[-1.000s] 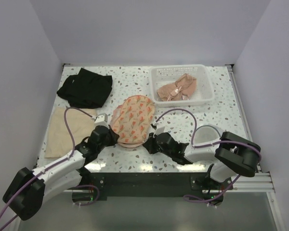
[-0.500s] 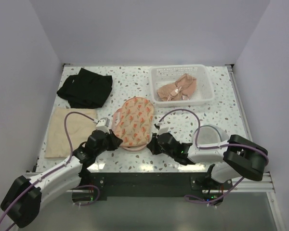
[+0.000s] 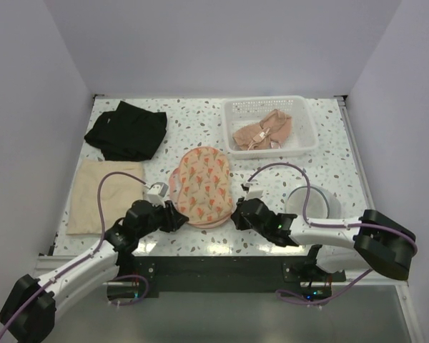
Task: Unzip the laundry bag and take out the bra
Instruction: Open the laundry bag at the center of the board.
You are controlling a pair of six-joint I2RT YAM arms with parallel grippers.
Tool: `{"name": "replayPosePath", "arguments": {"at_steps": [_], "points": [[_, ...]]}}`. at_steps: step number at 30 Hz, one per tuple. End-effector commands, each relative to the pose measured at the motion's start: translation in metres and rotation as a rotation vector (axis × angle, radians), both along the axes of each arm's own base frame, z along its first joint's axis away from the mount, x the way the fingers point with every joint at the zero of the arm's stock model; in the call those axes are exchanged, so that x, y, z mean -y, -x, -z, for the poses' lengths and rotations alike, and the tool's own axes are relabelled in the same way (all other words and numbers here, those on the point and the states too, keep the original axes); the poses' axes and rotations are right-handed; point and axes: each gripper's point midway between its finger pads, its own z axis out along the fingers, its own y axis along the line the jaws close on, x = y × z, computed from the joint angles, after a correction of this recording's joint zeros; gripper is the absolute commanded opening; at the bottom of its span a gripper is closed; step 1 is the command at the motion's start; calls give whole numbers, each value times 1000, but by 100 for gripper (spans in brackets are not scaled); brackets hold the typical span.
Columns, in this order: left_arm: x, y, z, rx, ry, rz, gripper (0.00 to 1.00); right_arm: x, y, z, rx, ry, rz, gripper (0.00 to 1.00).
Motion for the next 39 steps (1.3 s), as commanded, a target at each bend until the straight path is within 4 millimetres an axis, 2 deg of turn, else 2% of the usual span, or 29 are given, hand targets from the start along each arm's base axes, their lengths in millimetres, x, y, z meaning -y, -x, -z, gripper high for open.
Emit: {"name": "replayPosePath", "arguments": {"at_steps": [1, 4, 5, 7, 8, 11, 17, 20, 23, 25, 26, 27, 28, 29, 30, 31, 32, 33, 34, 35, 36, 37, 38, 39], "points": [[0, 1, -4, 30, -7, 16, 38, 11, -4, -3, 20, 26, 36, 0], [-8, -4, -6, 32, -20, -42, 42, 4, 0, -9, 37, 39, -22, 0], [-11, -5, -5, 29, -28, -57, 43, 2, 3, -10, 40, 39, -40, 9], [-19, -10, -8, 26, -35, -121, 47, 0, 8, -13, 52, 44, -64, 19], [-21, -10, -9, 24, -35, -139, 48, 0, 9, -15, 56, 45, -65, 29], [-31, -20, -18, 38, -39, -226, 51, 1, 13, -20, 72, 36, -77, 38], [-44, -39, -38, 87, -66, -337, 53, -6, 15, -43, 151, 53, -152, 42], [-51, -48, -47, 102, -90, -393, 54, -15, 7, -64, 214, 71, -181, 43], [-55, -55, -54, 113, -102, -433, 54, -25, -9, -86, 270, 114, -162, 44], [-56, -59, -56, 124, -98, -452, 55, -30, -21, -93, 272, 190, -137, 44], [-56, -60, -54, 119, -105, -454, 55, -35, -24, -95, 270, 203, -138, 44], [-57, -62, -55, 124, -106, -464, 55, -46, -29, -112, 285, 183, -137, 45], [-57, -65, -57, 131, -104, -471, 56, -54, -32, -106, 280, 214, -154, 45], [-58, -67, -54, 124, -121, -483, 56, -61, -35, -109, 285, 217, -159, 46], [-63, -70, -53, 124, -140, -512, 57, -73, -41, -125, 305, 195, -159, 47], [-66, -71, -51, 117, -159, -530, 57, -82, -46, -113, 294, 245, -173, 47], [-68, -73, -50, 105, -179, -548, 57, -94, -56, -134, 317, 226, -153, 48], [-74, -76, -49, 104, -197, -585, 58, -97, -59, -126, 292, 272, -162, 48], [-78, -75, -45, 86, -221, -600, 58, -104, -65, -110, 263, 319, -170, 48], [-80, -76, -48, 84, -218, -619, 58, -115, -72, -118, 249, 319, -175, 48], [-83, -77, -49, 86, -228, -637, 58, -121, -75, -114, 235, 328, -184, 47], [-85, -77, -50, 89, -225, -645, 59, -128, -78, -96, 207, 363, -196, 46], [-86, -77, -52, 91, -219, -659, 59, -137, -82, -101, 201, 346, -201, 46], [-88, -76, -52, 90, -220, -664, 59, -141, -84, -98, 190, 346, -207, 46]]}}
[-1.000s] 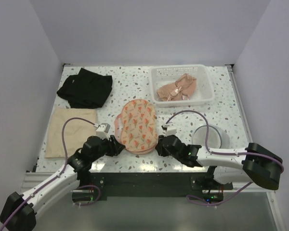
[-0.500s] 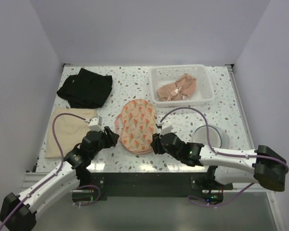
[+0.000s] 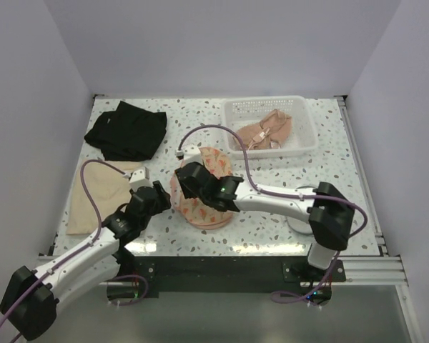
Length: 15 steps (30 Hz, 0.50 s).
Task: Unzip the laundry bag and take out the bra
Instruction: Open the laundry bag at the center of the board.
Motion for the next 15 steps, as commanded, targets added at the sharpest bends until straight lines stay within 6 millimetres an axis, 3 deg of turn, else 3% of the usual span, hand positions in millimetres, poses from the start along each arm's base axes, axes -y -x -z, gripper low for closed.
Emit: {"name": "replayPosePath", "arguments": {"at_steps": [1, 8, 15], "points": [[-11, -11, -28, 82, 27, -108, 60, -8, -10, 25, -69, 107, -19, 46], [-19, -8, -31, 94, 18, -133, 63, -33, -21, 40, -110, 99, -32, 44], [-19, -7, -30, 95, 28, -134, 64, -40, -22, 51, -126, 109, -52, 44]]}}
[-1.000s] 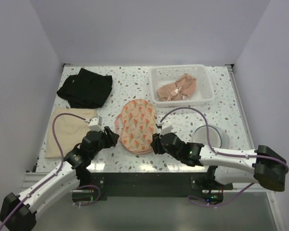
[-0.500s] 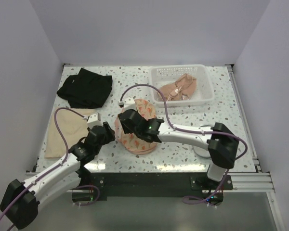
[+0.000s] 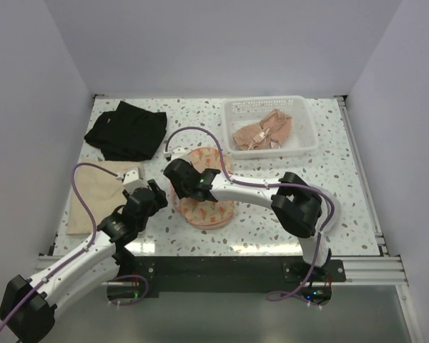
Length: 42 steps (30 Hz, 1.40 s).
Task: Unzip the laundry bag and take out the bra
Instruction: Open the laundry bag at the center of the board.
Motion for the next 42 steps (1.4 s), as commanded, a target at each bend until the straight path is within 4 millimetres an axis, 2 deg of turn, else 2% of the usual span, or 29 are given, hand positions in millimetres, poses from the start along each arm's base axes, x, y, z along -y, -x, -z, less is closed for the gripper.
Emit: {"name": "replayPosePath", "arguments": {"at_steps": [1, 13, 21, 22, 30, 31, 32, 39, 40, 42], "points": [[-2, -6, -15, 46, 25, -38, 65, -14, -3, -15, 7, -39, -27, 44], [-8, -5, -19, 48, 13, -67, 66, -18, -18, 8, -31, -29, -1, 43], [-10, -3, -18, 42, 3, -71, 68, -17, -27, 19, -51, -13, 18, 25], [-10, -3, -17, 42, 2, -71, 68, -18, -26, 19, -54, -16, 16, 19], [-12, -2, -15, 36, -2, -75, 68, -17, -25, 32, -80, 7, 23, 7], [-12, -1, -16, 37, -1, -73, 68, -17, -25, 33, -83, 7, 24, 1], [-13, -1, -16, 37, -1, -75, 68, -17, -24, 33, -86, 5, 23, 0], [-14, -1, -16, 40, -4, -80, 68, -13, -18, 13, -69, -61, 15, 0], [-14, -1, -17, 41, -4, -81, 68, -15, -18, -1, -54, -96, 16, 0], [-15, -1, -16, 39, -8, -81, 68, -12, -12, -5, -54, -112, 8, 0]]}}
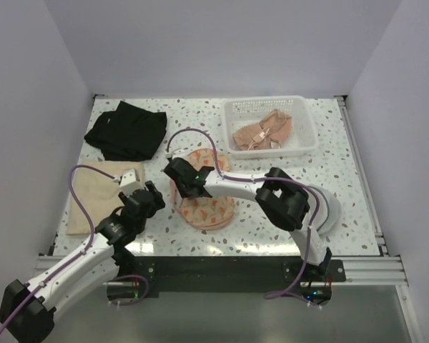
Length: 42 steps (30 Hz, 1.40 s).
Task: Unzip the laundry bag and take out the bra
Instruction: Open the laundry bag at the center of the board.
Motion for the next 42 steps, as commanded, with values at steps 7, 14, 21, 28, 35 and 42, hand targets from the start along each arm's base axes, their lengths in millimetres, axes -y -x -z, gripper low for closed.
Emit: {"name": "replayPosePath", "arguments": {"at_steps": [7, 14, 21, 28, 35, 42], "points": [[-1, -9, -20, 60, 22, -39, 69, -6, 17, -88, 82, -227, -5, 0], [0, -10, -19, 58, 20, -31, 69, 11, 20, -112, 131, -254, 28, 0], [21, -18, -25, 83, 50, 61, 69, 53, 19, -133, 209, -219, 101, 0], [62, -31, -22, 92, 60, 263, 68, 92, 18, -139, 251, -187, 181, 0], [84, -37, -6, 29, 72, 334, 68, 129, 13, -138, 255, -188, 248, 0], [110, -36, -8, 68, 192, 417, 68, 144, 13, -136, 254, -190, 273, 0]]}}
